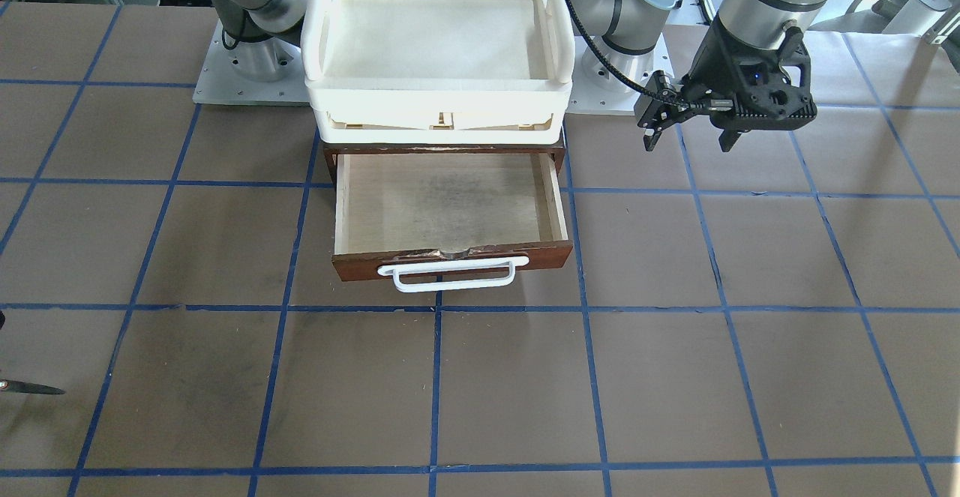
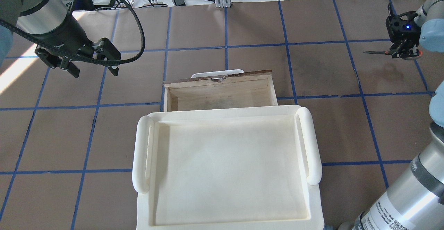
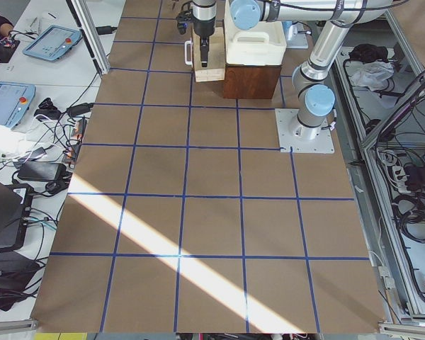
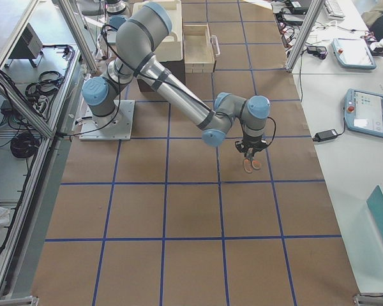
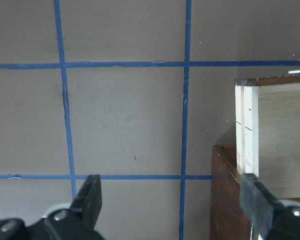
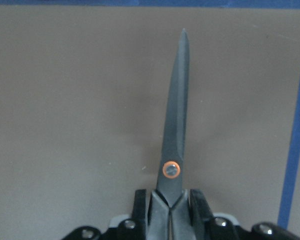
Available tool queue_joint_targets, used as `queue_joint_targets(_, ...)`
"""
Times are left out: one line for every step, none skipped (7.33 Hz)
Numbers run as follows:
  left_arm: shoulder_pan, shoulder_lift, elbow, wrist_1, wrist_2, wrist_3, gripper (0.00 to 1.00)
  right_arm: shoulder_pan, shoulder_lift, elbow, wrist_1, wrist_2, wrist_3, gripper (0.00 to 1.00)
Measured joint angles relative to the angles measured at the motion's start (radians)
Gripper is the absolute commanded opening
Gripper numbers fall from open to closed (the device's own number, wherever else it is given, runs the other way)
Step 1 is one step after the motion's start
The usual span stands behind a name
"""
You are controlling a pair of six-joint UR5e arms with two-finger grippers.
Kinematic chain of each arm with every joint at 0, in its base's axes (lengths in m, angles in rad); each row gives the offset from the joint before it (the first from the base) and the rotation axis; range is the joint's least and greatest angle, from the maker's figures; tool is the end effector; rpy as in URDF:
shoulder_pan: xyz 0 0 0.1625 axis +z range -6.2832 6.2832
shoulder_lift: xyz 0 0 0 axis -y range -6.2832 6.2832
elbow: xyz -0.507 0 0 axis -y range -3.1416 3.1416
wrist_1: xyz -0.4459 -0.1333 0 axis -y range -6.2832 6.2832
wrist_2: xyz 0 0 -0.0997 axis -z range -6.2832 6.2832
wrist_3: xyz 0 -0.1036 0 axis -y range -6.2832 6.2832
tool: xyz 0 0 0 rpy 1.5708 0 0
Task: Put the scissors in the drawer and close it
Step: 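Lift the scissors with the right gripper and carry them over the drawer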
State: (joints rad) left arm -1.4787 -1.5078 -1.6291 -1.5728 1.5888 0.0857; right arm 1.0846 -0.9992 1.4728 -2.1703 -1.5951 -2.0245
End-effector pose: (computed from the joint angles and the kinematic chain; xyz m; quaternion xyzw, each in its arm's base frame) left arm -0.0836 -0.5239 0.5673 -0.0032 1.0000 -0.0005 0.0091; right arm -0.2502 -0.7534 0.2953 0.6935 -0.7176 0.0080 0.0636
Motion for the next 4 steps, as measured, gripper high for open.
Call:
queue_joint_targets(0.000,0.000,0.000,0.000,0.000,0.000,1.00,0.035,-0.059,-0.001,0.065,-0.003,0.063,0.00)
queue_joint_targets(0.000,0.000,0.000,0.000,0.001,0.001,1.00,0.087,-0.124,-0.001,0.131,0.002,0.159,0.00)
queue_joint_targets(0.000,0.000,0.000,0.000,0.001,0.001,1.00,0.156,-0.190,-0.002,0.212,0.022,0.288,0.00)
queue_joint_targets(0.000,-0.001,0.000,0.000,0.001,0.001,1.00,0.236,-0.248,-0.001,0.283,0.049,0.408,0.00)
